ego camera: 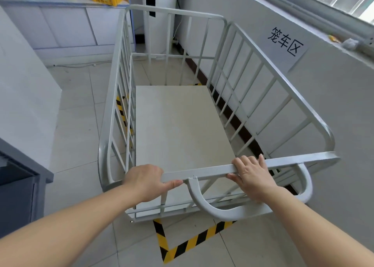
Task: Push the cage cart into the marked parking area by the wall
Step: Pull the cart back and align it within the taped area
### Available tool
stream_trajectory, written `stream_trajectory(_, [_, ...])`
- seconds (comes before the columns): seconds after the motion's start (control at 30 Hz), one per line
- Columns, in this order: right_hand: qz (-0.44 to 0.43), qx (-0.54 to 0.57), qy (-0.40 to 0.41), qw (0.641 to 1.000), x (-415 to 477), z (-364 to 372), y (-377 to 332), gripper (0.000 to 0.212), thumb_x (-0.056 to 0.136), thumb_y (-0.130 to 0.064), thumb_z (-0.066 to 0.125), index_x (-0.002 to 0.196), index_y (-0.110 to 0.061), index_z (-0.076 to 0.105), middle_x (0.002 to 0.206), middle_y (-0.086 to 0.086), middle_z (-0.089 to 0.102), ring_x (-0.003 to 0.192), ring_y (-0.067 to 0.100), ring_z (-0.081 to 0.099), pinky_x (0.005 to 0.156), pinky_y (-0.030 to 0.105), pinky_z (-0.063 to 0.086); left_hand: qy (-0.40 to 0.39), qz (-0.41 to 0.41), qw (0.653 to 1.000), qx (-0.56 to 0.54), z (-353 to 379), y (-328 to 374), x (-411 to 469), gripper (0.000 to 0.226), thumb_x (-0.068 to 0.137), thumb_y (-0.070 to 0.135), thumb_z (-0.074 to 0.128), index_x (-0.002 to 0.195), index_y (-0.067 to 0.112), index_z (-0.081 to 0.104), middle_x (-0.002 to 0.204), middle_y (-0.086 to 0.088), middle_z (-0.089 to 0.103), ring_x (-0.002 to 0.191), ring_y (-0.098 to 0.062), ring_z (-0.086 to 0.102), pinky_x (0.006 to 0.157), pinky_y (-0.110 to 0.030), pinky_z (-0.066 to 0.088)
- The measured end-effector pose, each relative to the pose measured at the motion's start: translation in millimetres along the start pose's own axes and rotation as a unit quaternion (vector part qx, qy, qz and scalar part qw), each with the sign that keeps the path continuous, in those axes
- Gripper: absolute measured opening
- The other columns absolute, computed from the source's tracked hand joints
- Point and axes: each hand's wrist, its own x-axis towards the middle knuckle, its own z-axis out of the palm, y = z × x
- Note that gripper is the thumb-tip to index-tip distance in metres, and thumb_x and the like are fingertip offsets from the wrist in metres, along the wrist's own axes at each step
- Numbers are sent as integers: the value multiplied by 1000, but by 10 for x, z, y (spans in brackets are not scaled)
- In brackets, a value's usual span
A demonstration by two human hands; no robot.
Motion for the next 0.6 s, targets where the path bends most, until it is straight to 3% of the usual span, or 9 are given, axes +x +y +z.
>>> stream_trajectory(0.13, [13,10,-19,1000,-48,-44,-52,66,75,-74,4,104,-28,43,97,-9,39,105,21,42,112,52,11,12,-4,1000,12,13,16,-56,79,64,92,14,69,22,52,68,6,58,65,-12,58,54,-27,44])
stream_trajectory(0.3, [3,29,15,999,-111,56,-21,78,71,-78,-8,101,-27,43,99,-6,44,103,22,43,112,54,12,24,-9,1000,8,125,-8,-70,86,62,94,12,77,25,60,68,7,62,64,-8,60,59,-28,51])
stream_trajectory(0.43, [-1,50,6,999,-97,19,-3,58,81,-68,12,103,-24,42,105,-2,47,107,25,41,112,55,9,29,-20,999,12,87,24,-63,88,59,95,9,77,25,60,70,8,63,65,-7,59,62,-29,51])
stream_trajectory(0.6, [-14,64,23,998,-103,74,29,52,85,-64,18,103,-22,43,104,-1,46,108,26,41,112,54,9,22,-20,999,13,65,85,-106,89,57,95,7,74,23,57,70,7,61,64,-9,58,57,-26,45])
